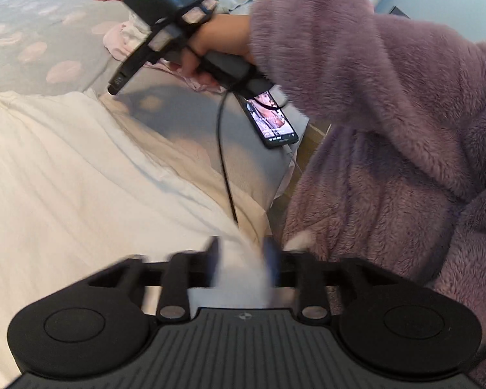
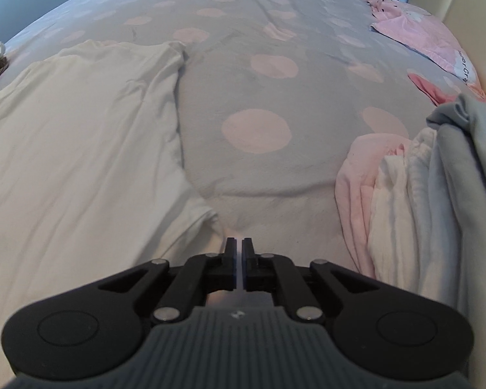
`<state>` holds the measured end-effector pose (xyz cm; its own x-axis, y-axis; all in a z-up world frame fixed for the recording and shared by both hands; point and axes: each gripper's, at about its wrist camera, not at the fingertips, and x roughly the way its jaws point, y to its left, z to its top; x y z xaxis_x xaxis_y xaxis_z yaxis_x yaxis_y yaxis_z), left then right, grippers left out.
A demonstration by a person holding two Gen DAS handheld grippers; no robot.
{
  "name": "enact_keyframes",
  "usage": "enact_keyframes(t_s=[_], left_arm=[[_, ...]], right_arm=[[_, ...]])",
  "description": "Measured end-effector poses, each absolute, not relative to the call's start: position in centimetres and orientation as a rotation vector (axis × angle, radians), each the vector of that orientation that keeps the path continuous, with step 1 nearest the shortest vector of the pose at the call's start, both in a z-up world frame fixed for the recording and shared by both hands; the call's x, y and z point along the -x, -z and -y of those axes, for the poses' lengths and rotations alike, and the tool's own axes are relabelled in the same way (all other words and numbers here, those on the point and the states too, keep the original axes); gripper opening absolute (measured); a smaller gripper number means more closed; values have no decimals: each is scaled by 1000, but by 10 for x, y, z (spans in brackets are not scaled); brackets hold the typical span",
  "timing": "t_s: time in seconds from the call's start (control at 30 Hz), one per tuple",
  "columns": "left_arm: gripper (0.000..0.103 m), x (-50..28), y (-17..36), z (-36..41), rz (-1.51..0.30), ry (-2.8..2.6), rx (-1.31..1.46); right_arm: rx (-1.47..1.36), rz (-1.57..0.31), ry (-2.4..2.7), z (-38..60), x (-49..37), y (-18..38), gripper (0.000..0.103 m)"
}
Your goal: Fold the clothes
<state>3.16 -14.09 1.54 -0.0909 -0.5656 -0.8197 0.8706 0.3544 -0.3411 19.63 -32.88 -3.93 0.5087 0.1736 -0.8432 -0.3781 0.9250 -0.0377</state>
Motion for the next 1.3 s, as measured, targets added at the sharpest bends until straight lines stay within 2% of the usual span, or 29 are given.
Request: enact_keyframes(t_s=[0.37,0.63,0.7,0.73,0.77,0.8,1.07,1.2,1.23,1.3], left_arm=[[44,-89,-2,111,-1093,971,-313],[42,-179,-8,99,-977,800,-243],[42,-205,-4,101,-973,755,-201],[42,-219,-2,102,-971,733,-180],[42,-231,2,102,-967,715,-169],[42,-243,5,104,-958,701,-170],[43,-328,37,122,-969,644,-125],[42,-356,53,136,-1034,590,-76],[41,-361,57,140,-1048,589,-63],[31,-366,62,146,-1079,575,-73]], right_arm=[[146,-969,-418,346,-131,16,7],[-65,-923,-392,360,-156,4,7],[-100,-935,-381,356,-168,5,12],[-116,-942,-376,353,-174,6,18],[-132,-951,-372,351,-179,8,30],[-146,-960,-369,349,-184,9,32],[-209,-1038,-326,344,-211,30,31],[-246,-1061,-311,345,-219,35,31],[-257,-1065,-308,346,-221,35,31],[-279,-1074,-302,348,-223,35,31]])
